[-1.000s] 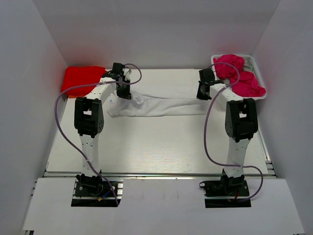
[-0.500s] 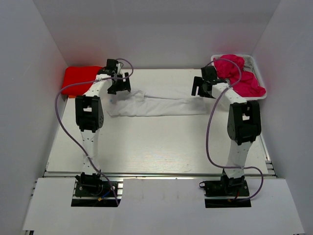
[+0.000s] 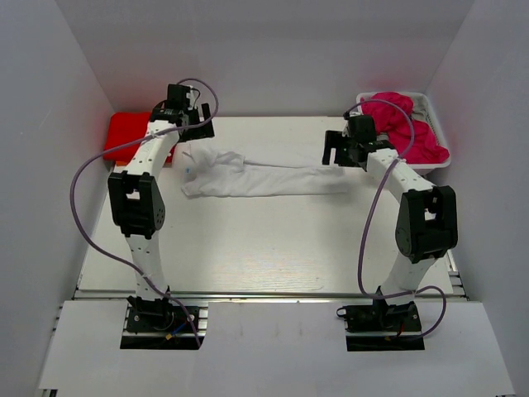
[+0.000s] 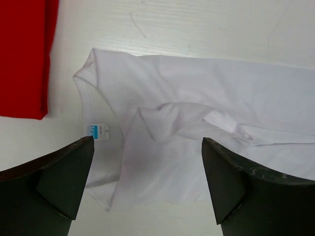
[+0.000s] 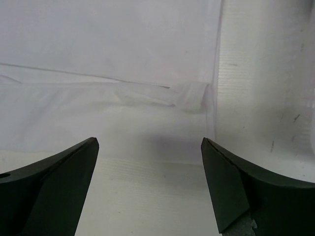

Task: Fold and stack the t-shirts
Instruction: Fold the other side of the tshirt into a rectangle, then rotate the tshirt 90 degrees

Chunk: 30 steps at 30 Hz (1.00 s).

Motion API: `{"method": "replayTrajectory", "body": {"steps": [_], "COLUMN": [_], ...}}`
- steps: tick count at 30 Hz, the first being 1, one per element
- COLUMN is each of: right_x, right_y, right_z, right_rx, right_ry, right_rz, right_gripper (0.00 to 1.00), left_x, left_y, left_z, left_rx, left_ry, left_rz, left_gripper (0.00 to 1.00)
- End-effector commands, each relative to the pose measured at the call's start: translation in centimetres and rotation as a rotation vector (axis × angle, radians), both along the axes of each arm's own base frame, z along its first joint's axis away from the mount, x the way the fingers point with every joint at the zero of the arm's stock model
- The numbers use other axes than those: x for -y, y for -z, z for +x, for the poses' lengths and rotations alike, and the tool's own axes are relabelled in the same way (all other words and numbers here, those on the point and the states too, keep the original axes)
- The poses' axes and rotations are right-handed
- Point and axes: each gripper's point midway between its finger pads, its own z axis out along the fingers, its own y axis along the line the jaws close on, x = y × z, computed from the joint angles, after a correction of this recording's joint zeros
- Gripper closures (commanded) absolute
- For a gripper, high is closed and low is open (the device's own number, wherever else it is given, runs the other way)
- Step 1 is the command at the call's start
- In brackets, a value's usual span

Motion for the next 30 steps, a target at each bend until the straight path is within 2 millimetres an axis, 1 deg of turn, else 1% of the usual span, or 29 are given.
{"method": "replayTrajectory", "body": {"steps": [1, 2, 3, 4, 5, 6, 7, 8, 9, 10, 11, 13, 14, 15, 16, 17, 18, 19, 20, 22, 23, 25, 26, 27, 28, 29, 30], "right_x": [-2.1, -2.6, -3.3, -3.6, -3.8, -4.0, -4.2, -4.4, -4.4, -4.4, -4.5, -4.4, -4.3, -4.5, -4.4, -4.4, -4.4, -4.3, -4.2, -3.8, -3.6, -3.6, -3.6, -3.5, -3.2, -3.1, -3.1], "right_y": [-0.6, -0.3, -0.1, 0.1, 0.8, 0.9, 0.9, 1.1, 1.6, 2.0, 2.0, 2.9, 3.0, 2.8, 3.8, 3.8, 4.0, 4.3, 4.5, 5.0, 5.2, 5.4, 5.7, 5.8, 6.1, 6.2, 6.4], "right_z": [-0.9, -0.8, -1.0, -1.0, -1.0, -0.9, -0.8, -0.6, -0.3, -0.1, 0.2, 0.6, 0.8, 1.1, 1.1, 1.3, 1.4, 1.5, 1.5, 1.7, 1.8, 1.9, 1.9, 2.0, 2.1, 2.2, 2.1], "right_rx": [0.027, 0.028, 0.02, 0.016, -0.001, -0.003, -0.003, -0.003, -0.01, -0.02, -0.02, -0.037, -0.036, -0.03, -0.052, -0.05, -0.055, -0.056, -0.058, -0.066, -0.065, -0.068, -0.073, -0.073, -0.078, -0.075, -0.081], "right_ry": [-0.117, -0.134, -0.16, -0.169, -0.175, -0.181, -0.185, -0.184, -0.179, -0.174, -0.174, -0.164, -0.162, -0.161, -0.156, -0.151, -0.146, -0.143, -0.142, -0.129, -0.12, -0.121, -0.118, -0.118, -0.103, -0.099, -0.099], "right_rz": [0.055, 0.065, 0.086, 0.09, 0.095, 0.097, 0.095, 0.1, 0.098, 0.096, 0.096, 0.092, 0.091, 0.09, 0.084, 0.082, 0.08, 0.078, 0.073, 0.063, 0.052, 0.046, 0.044, 0.041, 0.033, 0.023, 0.019], "right_gripper": [0.1, 0.1, 0.1, 0.1, 0.1, 0.1, 0.1, 0.1, 0.1, 0.1, 0.1, 0.1, 0.1, 0.1, 0.1, 0.1, 0.1, 0.1, 0.1, 0.1, 0.1, 0.1, 0.1, 0.1, 0.1, 0.1, 0.1], "left_x": [2.3, 3.7, 4.7, 6.6, 7.6, 8.8, 9.4, 10.1, 11.0, 11.2, 11.6, 11.3, 11.2, 11.1, 10.9, 10.9, 10.5, 10.5, 10.5, 10.5, 10.5, 10.2, 10.2, 10.0, 10.0, 10.1, 9.7], "left_y": [-3.0, -3.1, -2.0, -1.9, -0.7, -1.2, -0.4, -0.2, 0.9, 1.6, 2.6, 3.6, 3.7, 4.9, 5.3, 4.8, 5.3, 6.7, 6.6, 7.0, 7.7, 8.4, 8.2, 9.6, 9.7, 10.1, 11.8], "left_z": [-1.4, -1.5, -2.7, -3.6, -4.4, -5.2, -5.7, -6.3, -7.4, -7.8, -7.9, -7.3, -6.8, -6.3, -5.6, -4.7, -4.1, -3.8, -3.2, -2.1, -1.4, -0.3, 0.3, 0.7, 1.2, 1.4, 1.3], "left_rx": [0.056, 0.078, 0.064, 0.063, 0.057, 0.078, 0.073, 0.076, 0.053, 0.042, 0.021, 0.009, 0.013, -0.011, -0.015, -0.004, -0.013, -0.048, -0.041, -0.022, -0.028, -0.03, -0.026, -0.045, -0.043, -0.05, -0.086], "left_ry": [0.131, 0.2, 0.291, 0.388, 0.429, 0.496, 0.531, 0.57, 0.625, 0.655, 0.662, 0.627, 0.619, 0.598, 0.569, 0.564, 0.542, 0.524, 0.51, 0.503, 0.486, 0.446, 0.428, 0.419, 0.412, 0.404, 0.377], "left_rz": [-0.028, -0.057, -0.074, -0.152, -0.17, -0.191, -0.196, -0.201, -0.209, -0.213, -0.216, -0.2, -0.19, -0.19, -0.177, -0.169, -0.145, -0.146, -0.144, -0.134, -0.129, -0.117, -0.114, -0.105, -0.097, -0.103, -0.093], "left_gripper": [0.0, 0.0, 0.0, 0.0, 0.0, 0.0, 0.0, 0.0, 0.0, 0.0, 0.0, 0.0, 0.0, 0.0, 0.0, 0.0, 0.0, 0.0, 0.0, 0.0, 0.0, 0.0, 0.0, 0.0, 0.0, 0.0, 0.0]}}
